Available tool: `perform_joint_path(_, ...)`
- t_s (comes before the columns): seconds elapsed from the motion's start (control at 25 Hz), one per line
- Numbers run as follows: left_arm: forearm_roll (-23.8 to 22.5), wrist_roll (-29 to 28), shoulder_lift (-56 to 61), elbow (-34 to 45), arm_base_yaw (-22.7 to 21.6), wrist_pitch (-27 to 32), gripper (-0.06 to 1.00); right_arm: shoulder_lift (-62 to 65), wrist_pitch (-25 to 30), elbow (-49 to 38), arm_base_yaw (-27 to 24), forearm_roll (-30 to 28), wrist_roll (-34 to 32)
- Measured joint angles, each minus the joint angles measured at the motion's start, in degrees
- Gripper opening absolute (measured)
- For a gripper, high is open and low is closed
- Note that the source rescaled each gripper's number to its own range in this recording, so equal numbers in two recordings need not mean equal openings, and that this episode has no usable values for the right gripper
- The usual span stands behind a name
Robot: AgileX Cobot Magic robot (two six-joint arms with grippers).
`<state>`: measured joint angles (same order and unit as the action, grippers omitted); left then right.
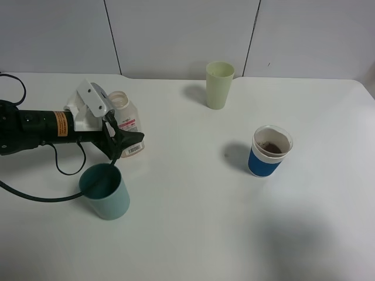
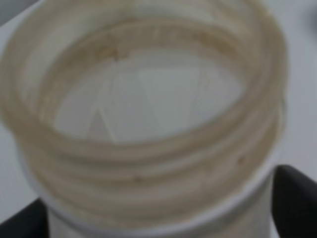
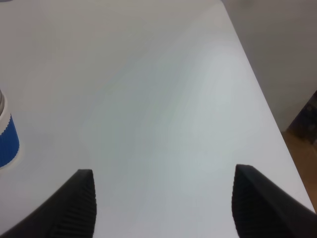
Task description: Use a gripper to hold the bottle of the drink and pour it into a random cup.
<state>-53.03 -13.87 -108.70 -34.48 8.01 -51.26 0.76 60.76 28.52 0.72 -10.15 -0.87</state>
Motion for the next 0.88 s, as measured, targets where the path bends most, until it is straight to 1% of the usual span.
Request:
perform_joint_path(0.2, 0.0, 0.0, 3.9, 0.0, 0.0, 0.5, 0.59, 0.0, 0.0, 0.0, 0.0, 0.0, 0.0)
perform_joint_path(0.36, 0.0, -0.63, 9.19, 0.04, 0.0, 2.91, 0.59, 0.0, 0.0, 0.0, 0.0, 0.0, 0.0)
perform_joint_path(0.52, 0.0, -3.44, 15.17, 0.04, 0.0, 4.8, 0.59, 0.0, 0.0, 0.0, 0.0, 0.0, 0.0)
perform_joint_path(0.6, 0.78, -5.52, 18.49, 0.04, 0.0, 5.73, 0.59, 0.0, 0.0, 0.0, 0.0, 0.0, 0.0)
perform_joint_path(0.72, 2.07, -7.47, 23.32, 0.04, 0.0, 8.98, 0.59, 0.0, 0.0, 0.0, 0.0, 0.0, 0.0)
perform_joint_path(0.8, 3.09, -7.99, 26.43, 0.04, 0.0, 12.62, 0.59, 0.0, 0.0, 0.0, 0.0, 0.0, 0.0)
perform_joint_path(0.88, 5.49, -8.13, 29.92, 0.06, 0.0, 16.59, 0.59, 0.0, 0.0, 0.0, 0.0, 0.0, 0.0)
